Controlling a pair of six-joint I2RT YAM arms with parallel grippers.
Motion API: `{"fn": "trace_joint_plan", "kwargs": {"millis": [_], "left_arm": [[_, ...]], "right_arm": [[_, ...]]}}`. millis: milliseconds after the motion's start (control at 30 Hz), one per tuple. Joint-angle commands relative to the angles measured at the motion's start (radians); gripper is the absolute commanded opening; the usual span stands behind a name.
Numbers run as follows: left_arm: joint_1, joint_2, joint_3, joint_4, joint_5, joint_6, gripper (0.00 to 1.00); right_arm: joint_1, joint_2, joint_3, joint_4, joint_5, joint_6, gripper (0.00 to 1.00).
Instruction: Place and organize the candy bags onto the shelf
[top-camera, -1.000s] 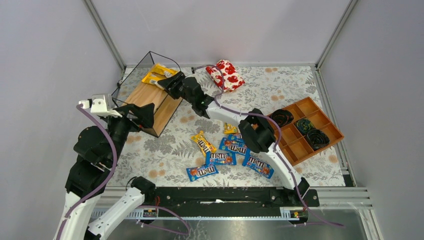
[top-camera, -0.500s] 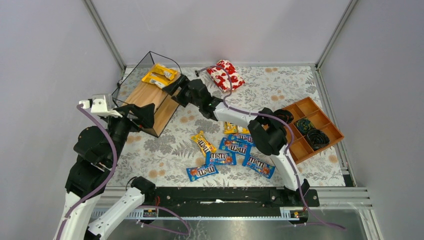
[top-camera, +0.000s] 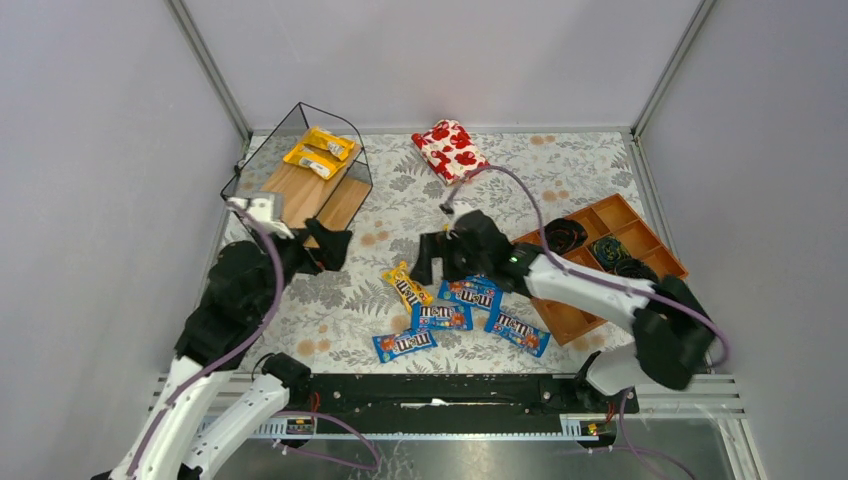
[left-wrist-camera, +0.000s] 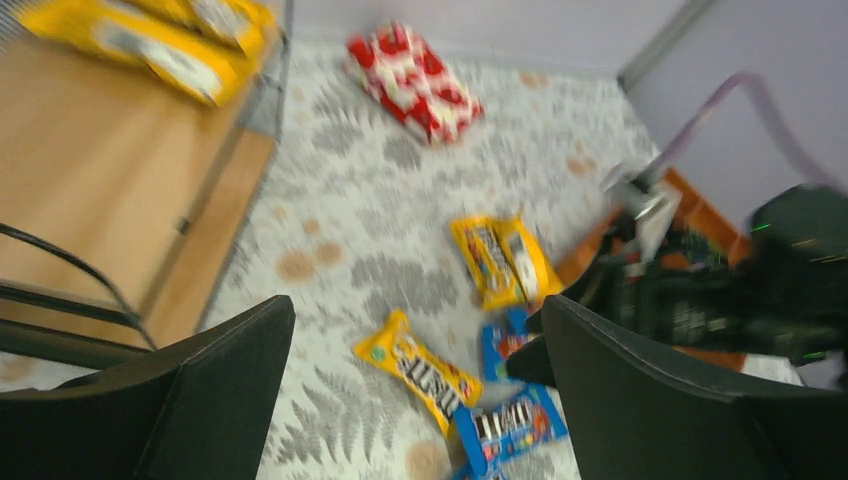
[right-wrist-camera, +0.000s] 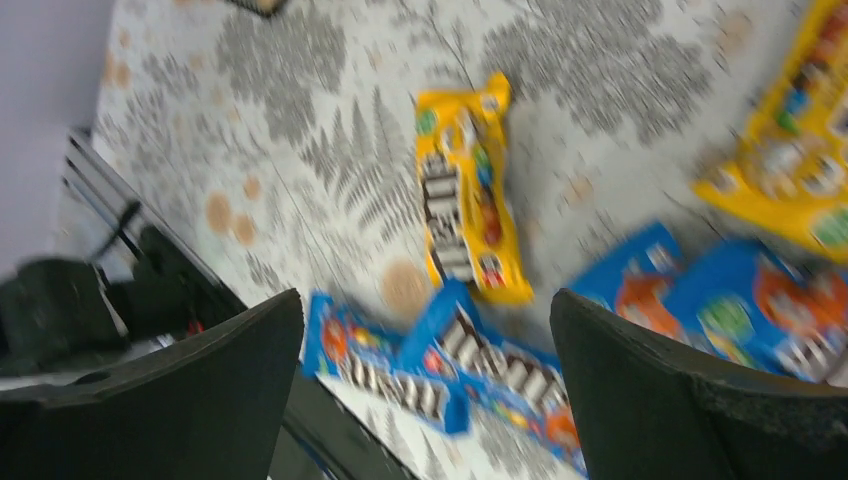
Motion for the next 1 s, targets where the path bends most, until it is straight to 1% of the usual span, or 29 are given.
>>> {"fn": "trace_joint_plan", "kwargs": {"millis": [0,133,200,267,333,467,567,633,667,700,733,767,800,833,967], "left_arm": [[-0.004,0.066,-0.122,0.056,0.249,-0.092,0.99],[-0.004,0.16,-0.231,0.107,0.505,-0.186,0.97],[-0.006,0.199,-0.303,0.198,0.646,-0.274,0.93],[-0.011,0.221,-0.389,0.307,0.734,-0.401,0.92],[-0.028,0.241,-0.45,0.373,0.734,-0.464,0.91],[-0.091,0.337,-0.489,0.422,0.647,-0.462,0.9],[-0.129,0.438,-0.489,0.476,0.644,-0.465,0.84],[-0.153,0.491,-0.499,0.538,0.652,-0.493,0.81],[-0.159,0.513,-0.506,0.562,0.647,-0.51,0.78],[-0.166,0.528,-0.513,0.568,0.625,-0.524,0.74],[-0.173,0.531,-0.525,0.571,0.59,-0.536,0.73],[-0.182,0.525,-0.542,0.578,0.548,-0.546,0.74],[-0.191,0.515,-0.56,0.591,0.511,-0.553,0.79],[-0.195,0.513,-0.576,0.607,0.495,-0.557,0.81],[-0.21,0.556,-0.591,0.617,0.47,-0.571,0.8]], "right_arm": [[-0.005,-0.229,-0.141,-0.195,0.053,-0.158,1.0],[-0.005,-0.367,-0.229,-0.233,0.177,-0.145,1.0],[-0.007,-0.407,-0.255,-0.224,0.218,-0.143,1.0],[-0.006,-0.433,-0.27,-0.203,0.231,-0.143,1.0],[-0.007,-0.447,-0.278,-0.176,0.225,-0.142,1.0],[-0.007,-0.449,-0.289,-0.147,0.2,-0.141,1.0],[-0.007,-0.452,-0.306,-0.136,0.184,-0.134,1.0],[-0.007,-0.466,-0.324,-0.126,0.168,-0.125,1.0],[-0.007,-0.476,-0.334,-0.121,0.164,-0.12,1.0],[-0.008,-0.487,-0.345,-0.113,0.16,-0.114,1.0],[-0.007,-0.5,-0.361,-0.106,0.157,-0.111,1.0],[-0.008,-0.513,-0.371,-0.102,0.159,-0.108,1.0],[-0.007,-0.525,-0.379,-0.099,0.163,-0.104,1.0],[-0.007,-0.538,-0.387,-0.097,0.167,-0.1,1.0],[-0.007,-0.574,-0.4,-0.108,0.18,-0.101,1.0]]}}
